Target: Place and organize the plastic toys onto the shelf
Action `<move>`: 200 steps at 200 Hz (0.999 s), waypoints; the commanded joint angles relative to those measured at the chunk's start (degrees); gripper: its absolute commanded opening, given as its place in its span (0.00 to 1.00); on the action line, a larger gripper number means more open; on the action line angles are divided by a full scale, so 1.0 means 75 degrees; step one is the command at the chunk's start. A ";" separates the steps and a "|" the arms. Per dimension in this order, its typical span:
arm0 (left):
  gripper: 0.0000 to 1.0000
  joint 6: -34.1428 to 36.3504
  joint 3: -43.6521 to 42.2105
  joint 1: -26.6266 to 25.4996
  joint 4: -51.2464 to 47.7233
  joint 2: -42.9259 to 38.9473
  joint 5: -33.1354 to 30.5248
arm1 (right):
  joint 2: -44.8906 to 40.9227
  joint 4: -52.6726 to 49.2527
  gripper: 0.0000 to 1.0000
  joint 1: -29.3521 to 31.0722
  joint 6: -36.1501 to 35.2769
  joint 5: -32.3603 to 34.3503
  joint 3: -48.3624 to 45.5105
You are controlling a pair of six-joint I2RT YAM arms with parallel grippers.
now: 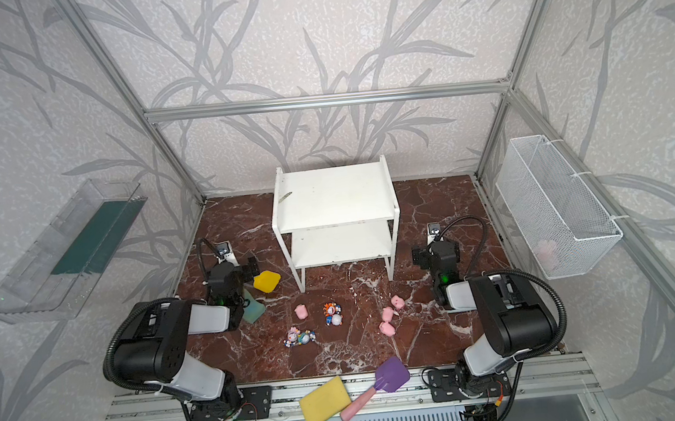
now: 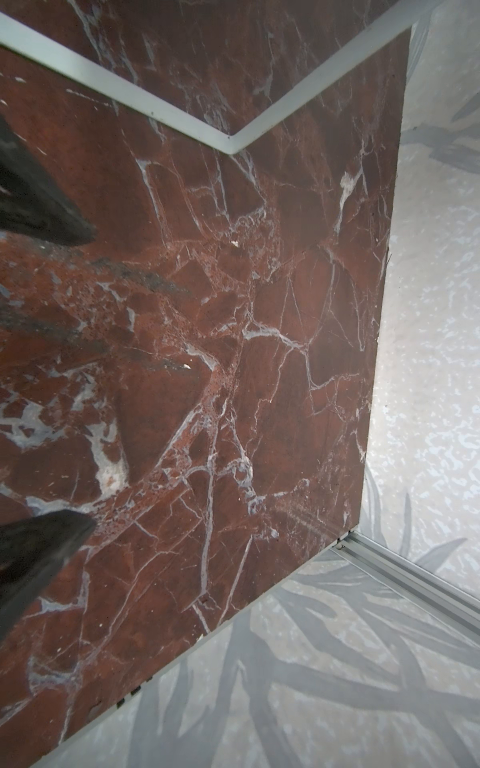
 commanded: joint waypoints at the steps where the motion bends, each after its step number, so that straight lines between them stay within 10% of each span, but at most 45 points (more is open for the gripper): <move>1: 0.99 0.0088 0.0025 -0.0026 0.0117 0.0021 0.0049 | -0.0111 0.0148 0.99 0.0009 -0.0041 -0.0022 0.0023; 131: 0.99 0.0204 -0.0036 -0.0061 0.0026 -0.0313 0.0129 | -0.0111 0.0148 0.99 0.0009 -0.0046 -0.0022 0.0023; 200: 0.99 0.0191 0.1161 -0.1009 -0.3169 -0.1553 -0.3294 | -0.0111 0.0148 0.99 0.0009 -0.0042 -0.0022 0.0023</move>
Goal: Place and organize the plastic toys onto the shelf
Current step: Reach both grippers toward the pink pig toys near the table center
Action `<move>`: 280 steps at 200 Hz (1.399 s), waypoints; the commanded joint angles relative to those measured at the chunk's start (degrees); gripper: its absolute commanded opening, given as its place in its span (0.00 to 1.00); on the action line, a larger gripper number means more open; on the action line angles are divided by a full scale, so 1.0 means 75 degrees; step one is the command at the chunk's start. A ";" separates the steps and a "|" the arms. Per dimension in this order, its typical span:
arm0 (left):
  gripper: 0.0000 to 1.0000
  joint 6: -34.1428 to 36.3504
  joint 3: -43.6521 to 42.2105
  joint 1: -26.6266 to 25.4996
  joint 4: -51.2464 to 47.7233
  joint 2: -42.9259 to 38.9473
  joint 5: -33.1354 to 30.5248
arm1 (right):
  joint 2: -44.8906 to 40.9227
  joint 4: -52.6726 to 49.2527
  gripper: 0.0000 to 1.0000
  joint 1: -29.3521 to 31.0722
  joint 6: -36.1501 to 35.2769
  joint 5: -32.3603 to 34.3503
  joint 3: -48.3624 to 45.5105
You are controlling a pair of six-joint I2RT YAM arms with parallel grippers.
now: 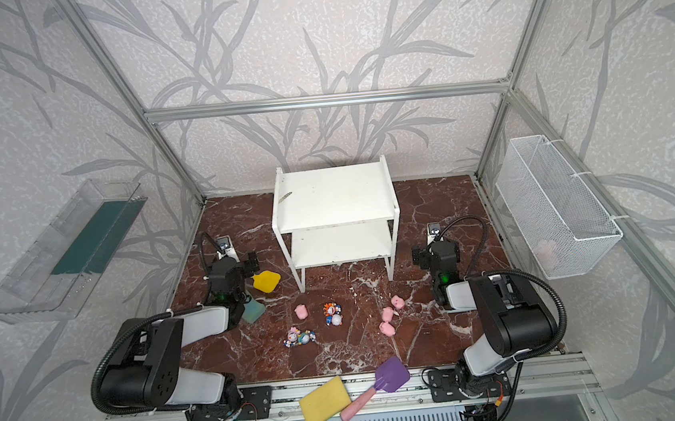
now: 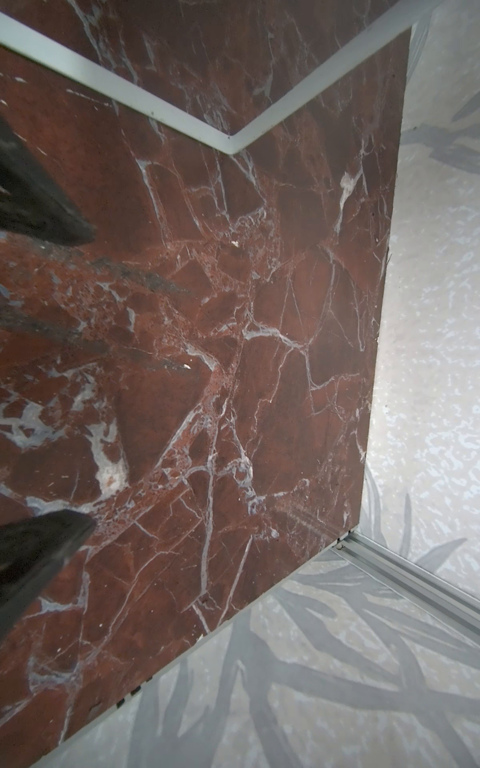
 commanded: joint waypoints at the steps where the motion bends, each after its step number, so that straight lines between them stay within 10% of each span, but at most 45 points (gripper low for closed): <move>1: 0.99 -0.0020 0.0625 -0.0287 -0.1628 -0.0400 -0.2001 | -0.0111 0.0148 0.99 0.0009 -0.0038 -0.0025 0.0023; 44: 0.99 -0.2701 0.2296 -0.0765 -0.6703 -0.1238 -0.3384 | -0.0094 0.0141 0.99 0.0009 -0.0103 -0.0154 0.0042; 91: 0.99 -0.4173 0.2854 -0.1007 -0.9914 -0.2825 -0.1954 | -0.0647 -0.0571 0.99 0.0138 -0.0359 -0.0317 0.0283; 192: 0.99 -0.3921 0.2524 -0.1109 -1.1799 -0.5832 0.2909 | -0.3996 -1.0134 0.99 0.0393 0.2735 0.0290 0.2488; 280: 0.99 -0.4467 0.2517 -0.1934 -1.1968 -0.6586 0.3793 | -0.5595 -1.3052 1.00 0.4081 0.5266 0.0762 0.1958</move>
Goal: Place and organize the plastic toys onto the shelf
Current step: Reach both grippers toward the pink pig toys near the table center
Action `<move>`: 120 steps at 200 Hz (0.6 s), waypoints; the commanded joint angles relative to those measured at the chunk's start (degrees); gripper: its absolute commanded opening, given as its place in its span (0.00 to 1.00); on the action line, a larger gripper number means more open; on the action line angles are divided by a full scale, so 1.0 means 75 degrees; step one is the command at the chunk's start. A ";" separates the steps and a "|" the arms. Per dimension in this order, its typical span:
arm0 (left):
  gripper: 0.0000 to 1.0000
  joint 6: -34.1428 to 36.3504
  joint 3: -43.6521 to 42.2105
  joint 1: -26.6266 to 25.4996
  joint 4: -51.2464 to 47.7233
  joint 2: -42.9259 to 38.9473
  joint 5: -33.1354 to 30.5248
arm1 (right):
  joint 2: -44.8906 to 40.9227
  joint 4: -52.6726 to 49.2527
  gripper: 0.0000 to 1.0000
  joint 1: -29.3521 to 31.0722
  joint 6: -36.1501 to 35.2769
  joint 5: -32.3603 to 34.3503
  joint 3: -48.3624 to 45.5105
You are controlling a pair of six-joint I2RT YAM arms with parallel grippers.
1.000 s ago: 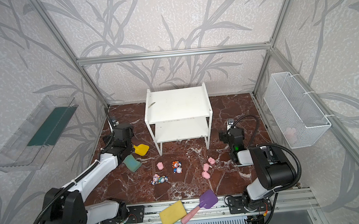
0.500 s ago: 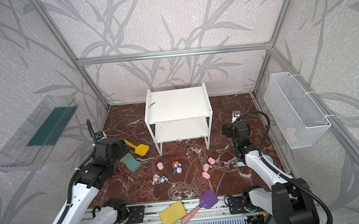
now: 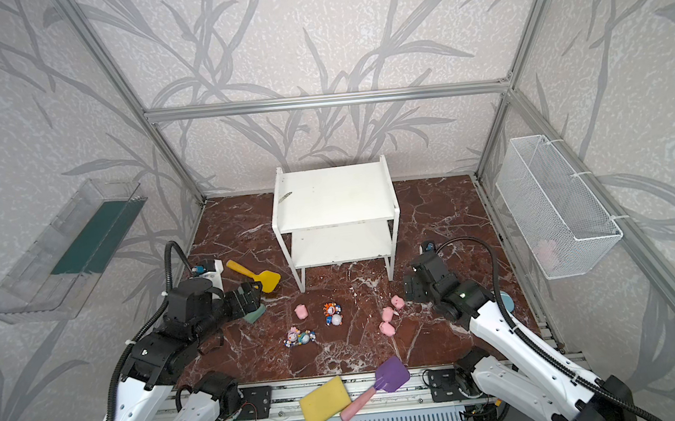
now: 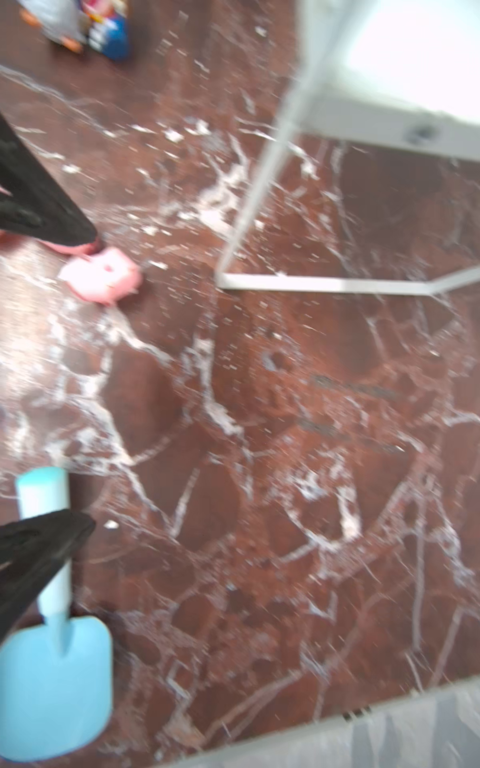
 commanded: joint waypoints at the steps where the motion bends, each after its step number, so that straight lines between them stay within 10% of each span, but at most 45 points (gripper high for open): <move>1: 0.99 -0.0331 -0.0059 -0.0238 -0.0206 -0.0174 0.0256 | -0.0219 -0.1109 0.99 0.0656 0.1277 0.0060 -0.0241; 120: 0.99 -0.0682 -0.0818 -0.1427 0.0593 0.0121 0.0191 | 0.1290 0.1754 0.70 0.1320 0.1062 -0.0346 -0.1362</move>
